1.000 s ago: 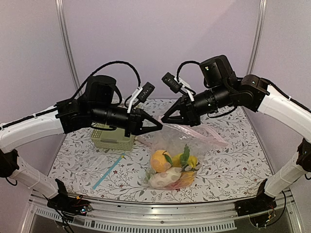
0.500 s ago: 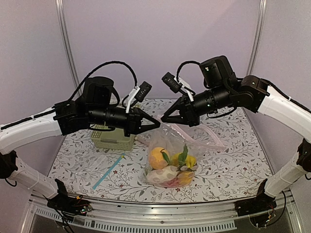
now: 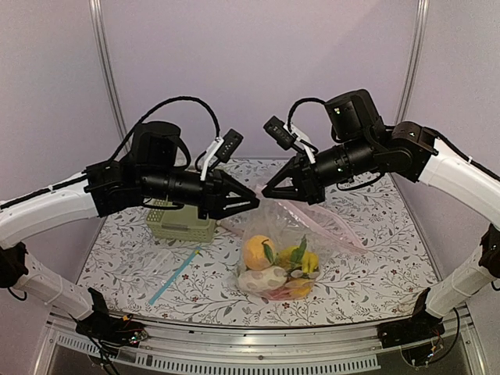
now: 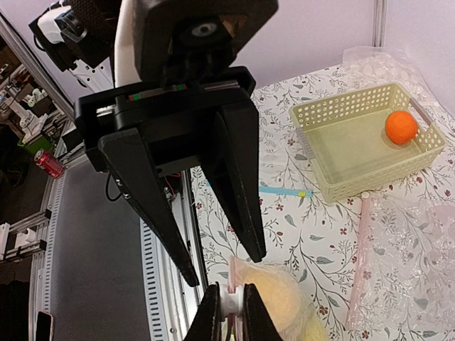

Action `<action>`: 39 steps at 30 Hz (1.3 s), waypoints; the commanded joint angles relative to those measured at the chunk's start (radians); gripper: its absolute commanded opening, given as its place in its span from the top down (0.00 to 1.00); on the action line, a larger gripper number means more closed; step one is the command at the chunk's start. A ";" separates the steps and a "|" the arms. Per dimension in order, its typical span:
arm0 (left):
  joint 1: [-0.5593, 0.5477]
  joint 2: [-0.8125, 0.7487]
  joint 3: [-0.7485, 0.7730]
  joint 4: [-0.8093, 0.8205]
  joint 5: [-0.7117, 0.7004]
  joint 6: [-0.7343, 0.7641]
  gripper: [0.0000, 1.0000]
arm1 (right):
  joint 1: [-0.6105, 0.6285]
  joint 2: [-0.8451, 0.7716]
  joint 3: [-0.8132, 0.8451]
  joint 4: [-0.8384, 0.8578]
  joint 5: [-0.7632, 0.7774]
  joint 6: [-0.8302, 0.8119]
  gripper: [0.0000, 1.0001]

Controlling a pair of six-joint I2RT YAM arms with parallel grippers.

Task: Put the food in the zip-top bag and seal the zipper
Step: Pass from the left arm to the right, then hold the zipper food storage bag at the center of the board, then zip the zipper on the zipper food storage bag.

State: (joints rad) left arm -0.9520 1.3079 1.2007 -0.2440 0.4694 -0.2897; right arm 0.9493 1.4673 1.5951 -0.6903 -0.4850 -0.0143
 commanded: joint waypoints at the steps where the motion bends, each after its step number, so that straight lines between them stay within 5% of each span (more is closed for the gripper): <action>1: 0.009 0.016 0.033 0.016 0.036 0.013 0.68 | 0.002 -0.026 -0.009 0.007 -0.024 0.010 0.95; 8: 0.010 0.040 0.058 0.017 0.049 0.024 0.73 | 0.002 -0.024 -0.008 0.006 -0.034 0.009 0.95; 18: 0.010 0.051 0.065 0.017 0.045 0.029 1.00 | 0.003 -0.022 -0.011 0.001 -0.027 0.009 0.96; 39: 0.035 0.009 0.004 0.037 -0.072 -0.027 1.00 | 0.003 -0.055 -0.045 0.002 0.023 0.009 0.96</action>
State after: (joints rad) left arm -0.9512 1.3483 1.2289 -0.2222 0.4488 -0.2955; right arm 0.9489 1.4586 1.5646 -0.6655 -0.4679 -0.0139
